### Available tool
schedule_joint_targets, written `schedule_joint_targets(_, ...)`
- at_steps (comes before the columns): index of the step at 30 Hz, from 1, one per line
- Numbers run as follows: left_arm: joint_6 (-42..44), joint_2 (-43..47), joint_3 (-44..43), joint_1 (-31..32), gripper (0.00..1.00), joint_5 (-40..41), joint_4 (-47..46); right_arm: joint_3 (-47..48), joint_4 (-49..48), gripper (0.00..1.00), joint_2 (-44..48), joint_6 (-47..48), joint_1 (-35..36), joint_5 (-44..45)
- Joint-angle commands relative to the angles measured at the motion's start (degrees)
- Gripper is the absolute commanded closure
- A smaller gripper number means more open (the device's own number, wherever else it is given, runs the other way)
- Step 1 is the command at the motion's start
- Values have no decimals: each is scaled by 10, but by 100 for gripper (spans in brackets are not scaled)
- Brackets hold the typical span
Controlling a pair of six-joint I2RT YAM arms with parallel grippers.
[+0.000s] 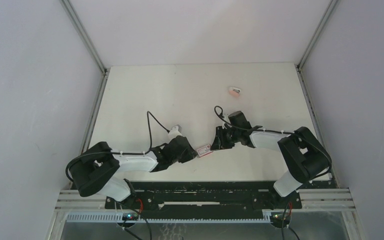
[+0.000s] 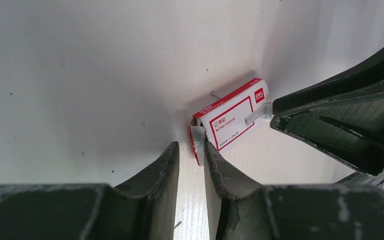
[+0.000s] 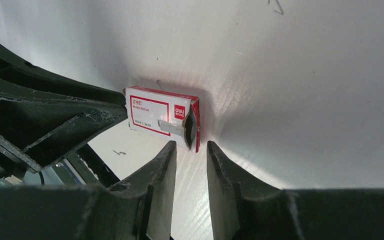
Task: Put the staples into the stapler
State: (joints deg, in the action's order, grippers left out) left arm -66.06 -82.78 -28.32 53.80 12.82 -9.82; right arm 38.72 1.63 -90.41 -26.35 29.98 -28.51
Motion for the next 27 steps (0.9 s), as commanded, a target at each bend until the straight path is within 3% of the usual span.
schedule_joint_targets(1,0,-19,-14,-5,71,-5,19,22,-25,71,-12,-5,-1,-15)
schedule_joint_targets(17,-11,-24,-4,-10,79,-7,12,40,-22,68,-30,-2,10,-3)
schedule_joint_targets(27,-17,-22,5,-10,80,-11,0,45,-7,82,-35,4,18,25)
